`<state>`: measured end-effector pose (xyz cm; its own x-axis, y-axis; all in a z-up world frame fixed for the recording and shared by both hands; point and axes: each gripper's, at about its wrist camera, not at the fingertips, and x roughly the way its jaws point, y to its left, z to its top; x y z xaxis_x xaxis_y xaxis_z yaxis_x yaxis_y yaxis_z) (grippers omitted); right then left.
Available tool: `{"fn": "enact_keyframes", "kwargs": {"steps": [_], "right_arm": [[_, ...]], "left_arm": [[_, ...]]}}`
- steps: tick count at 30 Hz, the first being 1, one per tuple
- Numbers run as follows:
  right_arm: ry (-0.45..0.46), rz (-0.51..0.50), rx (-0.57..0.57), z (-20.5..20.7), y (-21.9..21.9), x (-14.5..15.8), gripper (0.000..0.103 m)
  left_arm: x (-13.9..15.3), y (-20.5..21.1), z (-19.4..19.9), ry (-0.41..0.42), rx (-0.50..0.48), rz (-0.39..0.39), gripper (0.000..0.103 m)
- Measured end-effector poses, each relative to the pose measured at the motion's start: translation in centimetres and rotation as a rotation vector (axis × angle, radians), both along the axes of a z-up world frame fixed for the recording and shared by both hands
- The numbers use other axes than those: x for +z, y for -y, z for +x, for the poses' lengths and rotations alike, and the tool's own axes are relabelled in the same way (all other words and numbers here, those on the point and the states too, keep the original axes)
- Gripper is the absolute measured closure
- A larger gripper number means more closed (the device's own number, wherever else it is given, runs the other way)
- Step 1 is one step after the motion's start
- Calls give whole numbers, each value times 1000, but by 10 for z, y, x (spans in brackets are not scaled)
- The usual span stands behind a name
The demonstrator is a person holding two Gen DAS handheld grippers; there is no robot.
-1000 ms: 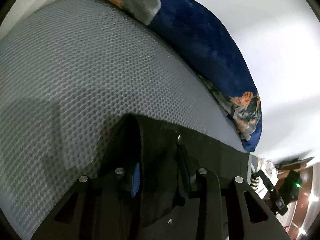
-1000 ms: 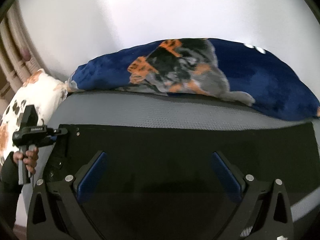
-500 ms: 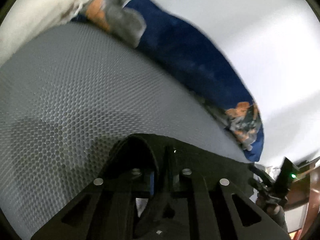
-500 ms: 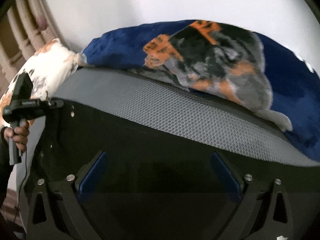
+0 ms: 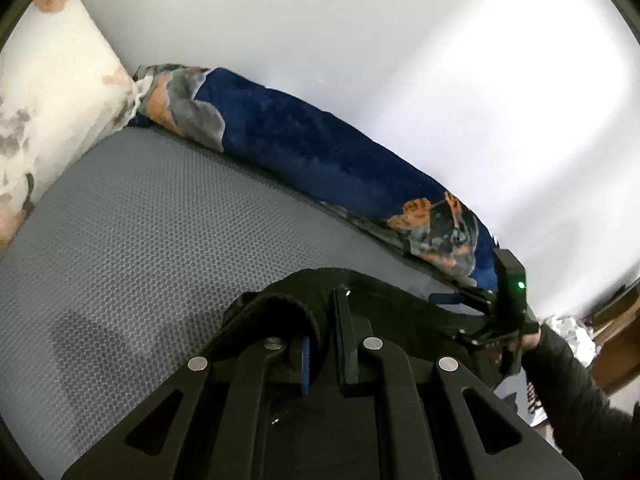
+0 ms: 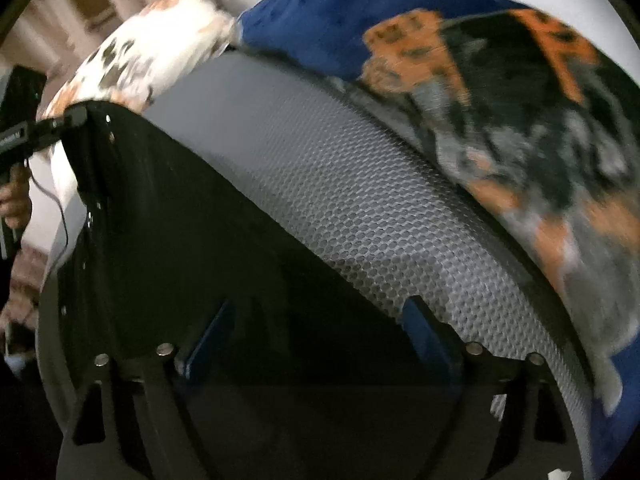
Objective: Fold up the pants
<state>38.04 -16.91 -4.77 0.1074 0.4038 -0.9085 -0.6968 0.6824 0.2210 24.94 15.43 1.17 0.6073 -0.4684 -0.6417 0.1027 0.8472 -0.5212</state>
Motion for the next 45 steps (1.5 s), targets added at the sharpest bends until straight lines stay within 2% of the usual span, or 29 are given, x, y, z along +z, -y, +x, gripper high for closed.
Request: {"fn": "enact_keyframes", "kwargs": {"steps": [5,8,12,18,19,22,24,31,34,39,42,45], "right_arm": [[-46,-42,79,10,2,-12,31],[-60,-32,114,11,7,-12,33],[-55,-68,156,3,20,-12,36],[-50,-124,119,-4,38,-10,57],[-42,-136,111,-7,43,-9,63],[-14,-176,79,-12,52,-6,90],[36,-189,36,-22,52,0,91],[294,-251,-170,-87,54,42,94],[381,-259,-244,-131,55,65,94],[427,-261,-308,-204,55,85,94],[408,-254,-321,-250,52,90,95],[368,-246,-327,-285,43,83,96]], "left_arm": [[2,0,-11,18,9,11,94],[2,-2,-17,29,21,7,94],[2,-5,-22,31,31,25,94],[1,-3,-25,38,20,53,93],[0,-3,-24,35,21,53,94],[-1,-3,-24,31,19,51,94],[-1,0,-25,38,9,76,94],[4,2,-37,72,-25,158,94],[6,-2,-51,78,-42,157,94],[9,-9,-89,103,-88,170,93],[9,-15,-117,110,-122,177,92],[3,-22,-150,110,-161,198,90]]}}
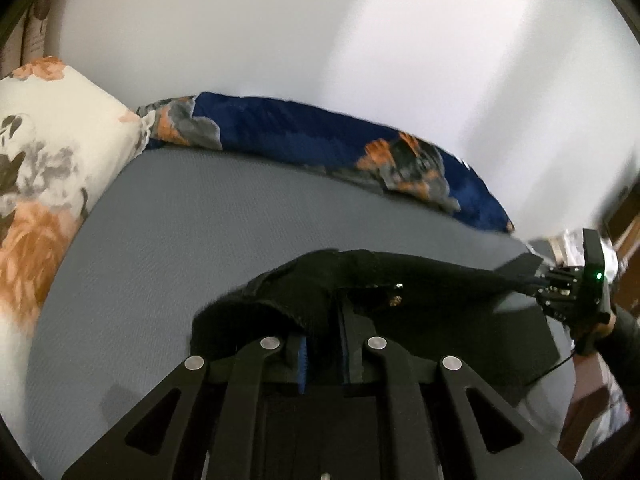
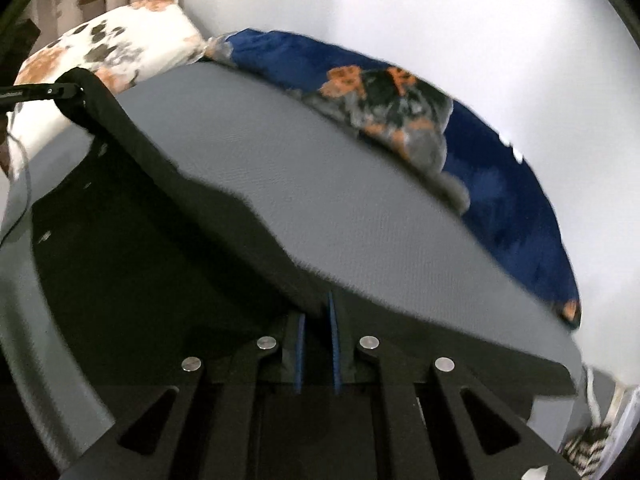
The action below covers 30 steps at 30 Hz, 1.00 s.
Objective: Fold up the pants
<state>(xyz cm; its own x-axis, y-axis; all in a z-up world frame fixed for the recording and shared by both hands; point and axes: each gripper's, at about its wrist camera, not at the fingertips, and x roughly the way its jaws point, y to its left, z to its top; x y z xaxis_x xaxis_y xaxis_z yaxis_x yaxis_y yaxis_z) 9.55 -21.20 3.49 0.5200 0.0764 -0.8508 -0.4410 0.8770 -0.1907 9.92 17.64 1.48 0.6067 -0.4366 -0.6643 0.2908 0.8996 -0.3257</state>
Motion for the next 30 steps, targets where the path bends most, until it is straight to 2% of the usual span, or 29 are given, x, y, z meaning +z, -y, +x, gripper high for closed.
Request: {"fn": "enact_keyframes", "kwargs": {"steps": [5,7,12,14,16,17,19,20,21,23,24,28,29,30], "right_arm": [[-82,30,-34,-39,2,-25,96],[-112,19,-34,-47,-1,-38,96],[-192,-10,-28,-52,-6,-72,96],[-206,-21,-33,-49,-8,-80,95],[-223,-20,-39,-45,-8,-84,94],[-224,-16,-42,-44,-9,-86,92],[-226,-14,-43,-44,-9,-86,91],[-226,-15,-42,-44,-9,-86,91],[-224,-17,-40,-44,-10,-86,91],[-218,-20,-36,-46,-10,-88,91],[-216,-20,-36,-48,-10,-89,91],[-212,-16,-35,-55,-13,-91,91],[-211,-15,-34,-55,-12,-91,91],[-209,-15,-32,-55,-12,-91,91]], "left_arm": [[-29,-8,-43,-56,-49,43,88],[-47,-9,-57,-100,-59,50,87],[-103,-7,-78,-231,-75,132,83],[-106,-5,-84,-199,-67,143,81],[-102,-3,-84,-205,-57,154,79],[-99,-2,-85,-210,-56,159,76],[-94,0,-87,-217,-48,203,58],[-91,0,-90,-218,-29,248,43],[-88,-2,-93,-210,-17,278,40],[-83,-8,-98,-205,3,307,40],[-81,-15,-100,-214,17,306,40],[-73,-39,-113,-269,90,221,40],[-70,-43,-116,-278,99,182,40],[-65,-47,-120,-283,114,111,40]]}}
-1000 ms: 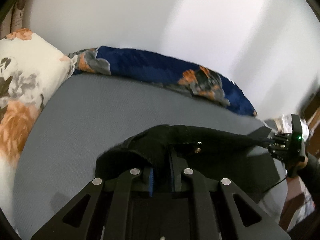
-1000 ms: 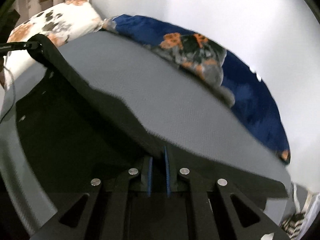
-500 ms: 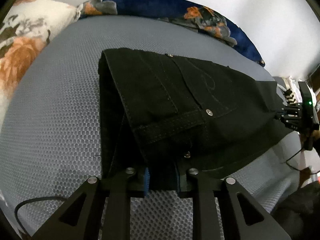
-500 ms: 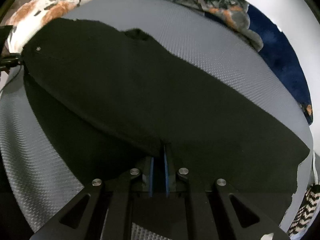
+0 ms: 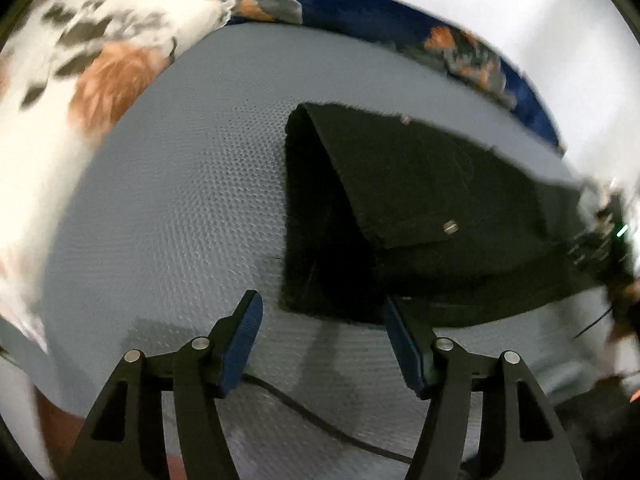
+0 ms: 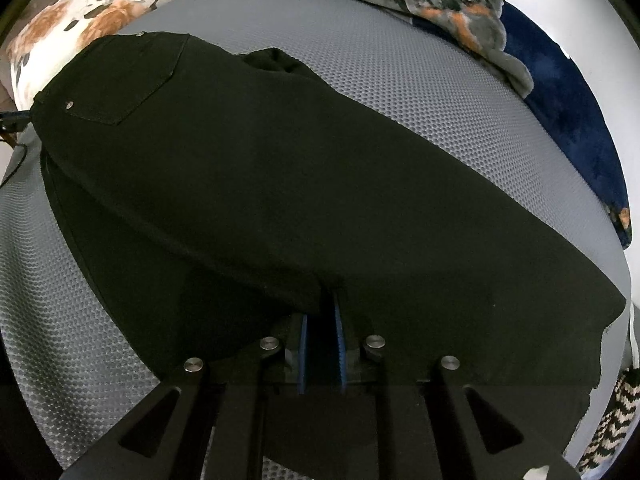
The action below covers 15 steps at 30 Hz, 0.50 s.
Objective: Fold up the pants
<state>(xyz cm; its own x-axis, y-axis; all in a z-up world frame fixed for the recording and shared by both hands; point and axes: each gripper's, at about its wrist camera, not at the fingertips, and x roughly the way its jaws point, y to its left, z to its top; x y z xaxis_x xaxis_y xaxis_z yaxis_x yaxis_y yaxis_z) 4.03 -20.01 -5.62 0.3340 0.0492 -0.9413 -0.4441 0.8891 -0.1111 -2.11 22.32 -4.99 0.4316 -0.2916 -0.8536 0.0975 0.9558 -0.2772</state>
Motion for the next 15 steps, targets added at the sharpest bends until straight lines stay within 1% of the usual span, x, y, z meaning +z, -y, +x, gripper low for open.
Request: {"fn": "enact_keyframes", "kwargs": {"steps": [1,2,3,4,8,9,10,11,12,13,14,15], "right_arm": [[1,0,1,1,1,0,91],[2,0,2,1,0,0,91],[4,-1,5,1,0,0,91],[5,-2,7,2,0,0,91],[11,-4,11,2,0,1,91],[13,-5,12,0,0,1,91],[16,-6,13,0,0,2,91],[20,-7,13,-1,-1,3,91],[24,-7,12,-2,-1,4,91],[30,-4,9,-3,0,5,92],[37,2,5,-3,0,7,92],[47,8,-2,-5,1,11,92]], "left_arm": [[3,-2,0,-4,19,-43,40],[4,-5,-3,-16,41,-102,40],[4,-5,-3,-36,61,-168,40],[3,-5,-3,-57,77,-215,40],[-13,2,6,-137,164,-355,41],[-20,1,10,-163,206,-386,42],[-23,1,12,-178,231,-400,42],[-26,2,15,-187,251,-409,47],[-28,2,18,-191,272,-419,58],[-29,2,20,-191,281,-431,62],[-29,3,22,-193,284,-431,70],[-28,4,24,-190,286,-416,75]]}}
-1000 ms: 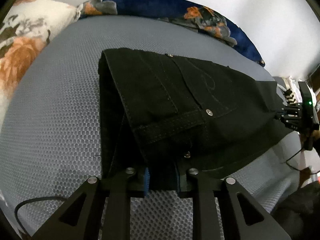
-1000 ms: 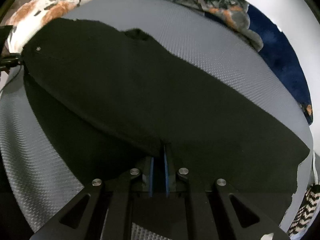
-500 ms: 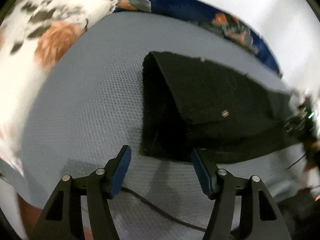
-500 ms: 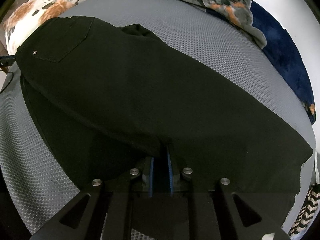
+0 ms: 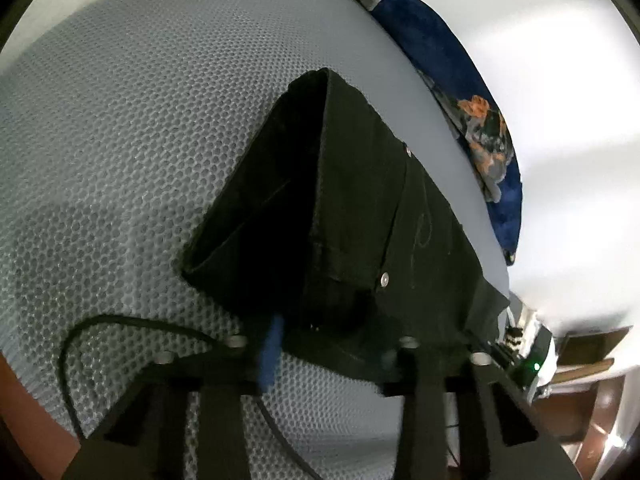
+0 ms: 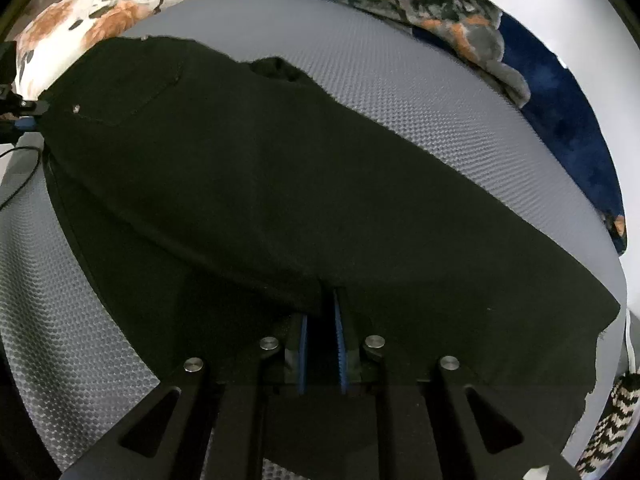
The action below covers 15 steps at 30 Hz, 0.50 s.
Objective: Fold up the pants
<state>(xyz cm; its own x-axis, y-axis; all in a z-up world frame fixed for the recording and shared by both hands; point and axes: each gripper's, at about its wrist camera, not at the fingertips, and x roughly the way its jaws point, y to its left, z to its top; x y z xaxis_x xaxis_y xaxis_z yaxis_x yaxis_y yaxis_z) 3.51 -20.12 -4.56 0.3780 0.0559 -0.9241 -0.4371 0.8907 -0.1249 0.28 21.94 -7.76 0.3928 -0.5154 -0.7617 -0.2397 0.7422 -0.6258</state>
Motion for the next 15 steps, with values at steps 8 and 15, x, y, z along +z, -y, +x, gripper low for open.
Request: {"fn": "enact_keyframes", "kwargs": {"steps": [8,15], "right_arm": [[30,47,7,-27,-3,38,94],[-70,33,62,-61,-25,11,94]], "left_arm": [[36,9,14,98,-119,144,79],[23,16,17,71,-263,357,79]]}}
